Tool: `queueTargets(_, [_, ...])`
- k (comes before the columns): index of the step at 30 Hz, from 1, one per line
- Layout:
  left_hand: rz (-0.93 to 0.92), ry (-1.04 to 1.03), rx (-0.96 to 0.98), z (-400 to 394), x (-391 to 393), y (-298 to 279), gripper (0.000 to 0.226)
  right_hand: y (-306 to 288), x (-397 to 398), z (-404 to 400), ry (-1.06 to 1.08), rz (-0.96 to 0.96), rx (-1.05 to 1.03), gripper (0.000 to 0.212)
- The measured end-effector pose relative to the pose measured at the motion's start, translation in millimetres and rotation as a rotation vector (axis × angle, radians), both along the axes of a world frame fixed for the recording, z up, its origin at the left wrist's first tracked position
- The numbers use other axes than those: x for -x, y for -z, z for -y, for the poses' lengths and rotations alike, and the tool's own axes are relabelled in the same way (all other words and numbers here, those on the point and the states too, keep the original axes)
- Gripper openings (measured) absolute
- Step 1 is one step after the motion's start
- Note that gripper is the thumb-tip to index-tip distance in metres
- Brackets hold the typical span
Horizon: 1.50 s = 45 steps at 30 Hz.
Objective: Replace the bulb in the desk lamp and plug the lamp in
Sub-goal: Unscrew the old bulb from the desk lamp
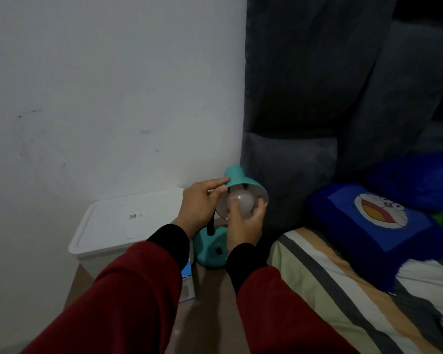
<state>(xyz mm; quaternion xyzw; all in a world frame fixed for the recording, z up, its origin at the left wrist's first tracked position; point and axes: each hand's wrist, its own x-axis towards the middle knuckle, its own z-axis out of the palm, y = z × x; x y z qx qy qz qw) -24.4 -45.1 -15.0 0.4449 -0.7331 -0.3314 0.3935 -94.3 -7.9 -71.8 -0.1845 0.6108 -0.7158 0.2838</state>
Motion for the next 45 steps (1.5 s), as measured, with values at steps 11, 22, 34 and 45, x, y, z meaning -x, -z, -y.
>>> queueTargets(11, [0.013, -0.003, -0.037, -1.0, 0.3, -5.0, 0.03, 2.3, 3.5, 2.9, 0.06, -0.191, -0.066, 0.069])
queueTargets(22, [0.006, 0.006, -0.072, -2.1, 0.1, -6.3, 0.029, -2.7, 4.1, -0.1, 0.052, -0.143, -0.017, 0.082])
queueTargets(34, [0.006, 0.013, -0.079, -1.9, -0.6, -8.5, 0.03, -3.5, 1.8, -0.3, 0.041, -0.134, -0.048, 0.07])
queueTargets(45, [-0.001, 0.009, -0.083, -2.9, 1.4, -7.6, 0.029, -5.2, 3.3, -1.6, 0.059, -0.125, -0.005, 0.069])
